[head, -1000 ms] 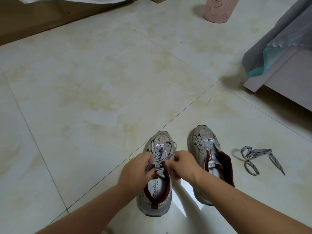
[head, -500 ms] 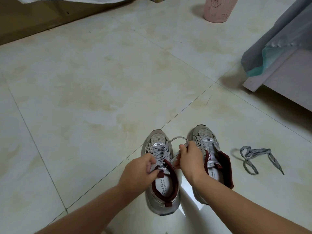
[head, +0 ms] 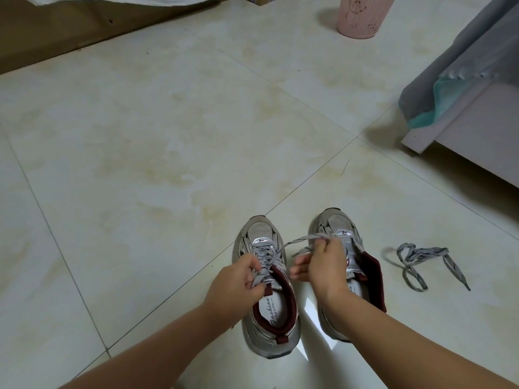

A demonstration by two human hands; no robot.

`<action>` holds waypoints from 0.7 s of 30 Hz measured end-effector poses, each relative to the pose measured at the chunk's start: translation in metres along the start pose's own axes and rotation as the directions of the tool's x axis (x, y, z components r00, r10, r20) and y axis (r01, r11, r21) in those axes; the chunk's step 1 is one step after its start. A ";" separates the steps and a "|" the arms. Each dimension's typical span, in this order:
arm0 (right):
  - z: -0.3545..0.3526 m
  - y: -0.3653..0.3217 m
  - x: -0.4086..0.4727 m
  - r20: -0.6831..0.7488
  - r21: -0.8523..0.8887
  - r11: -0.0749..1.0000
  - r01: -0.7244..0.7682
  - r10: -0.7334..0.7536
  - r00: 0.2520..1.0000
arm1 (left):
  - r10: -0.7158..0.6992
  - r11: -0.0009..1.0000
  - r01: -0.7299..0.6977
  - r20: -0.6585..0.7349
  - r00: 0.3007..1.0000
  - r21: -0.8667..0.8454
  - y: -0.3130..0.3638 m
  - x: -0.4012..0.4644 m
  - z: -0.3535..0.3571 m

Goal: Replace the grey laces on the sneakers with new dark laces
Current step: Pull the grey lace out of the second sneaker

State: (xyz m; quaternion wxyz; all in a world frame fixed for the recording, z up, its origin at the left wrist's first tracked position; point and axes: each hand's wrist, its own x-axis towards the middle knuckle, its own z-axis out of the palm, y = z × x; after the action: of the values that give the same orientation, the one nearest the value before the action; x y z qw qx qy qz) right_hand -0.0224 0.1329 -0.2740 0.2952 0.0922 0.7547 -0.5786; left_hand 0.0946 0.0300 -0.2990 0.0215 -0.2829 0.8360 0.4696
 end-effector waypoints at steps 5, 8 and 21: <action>0.003 0.003 -0.006 0.220 -0.536 0.840 0.090 0.037 0.975 | -0.108 0.981 0.093 -0.083 0.991 -0.168 0.004 0.008 -0.006; 0.001 0.001 -0.012 0.291 -0.658 0.744 0.114 0.112 0.950 | -0.126 0.987 0.123 -0.017 0.992 -0.107 0.007 0.015 -0.009; 0.011 0.028 -0.023 0.320 -0.903 0.323 0.284 0.065 0.945 | 0.093 0.843 -0.175 0.182 0.979 0.508 0.037 0.030 -0.020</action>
State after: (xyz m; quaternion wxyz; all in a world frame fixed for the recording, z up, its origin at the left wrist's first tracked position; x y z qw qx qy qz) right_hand 0.0134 0.1363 -0.2860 0.3637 -0.2358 0.8991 -0.0605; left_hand 0.0560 0.0157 -0.2684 0.1271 -0.1711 0.9456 0.2458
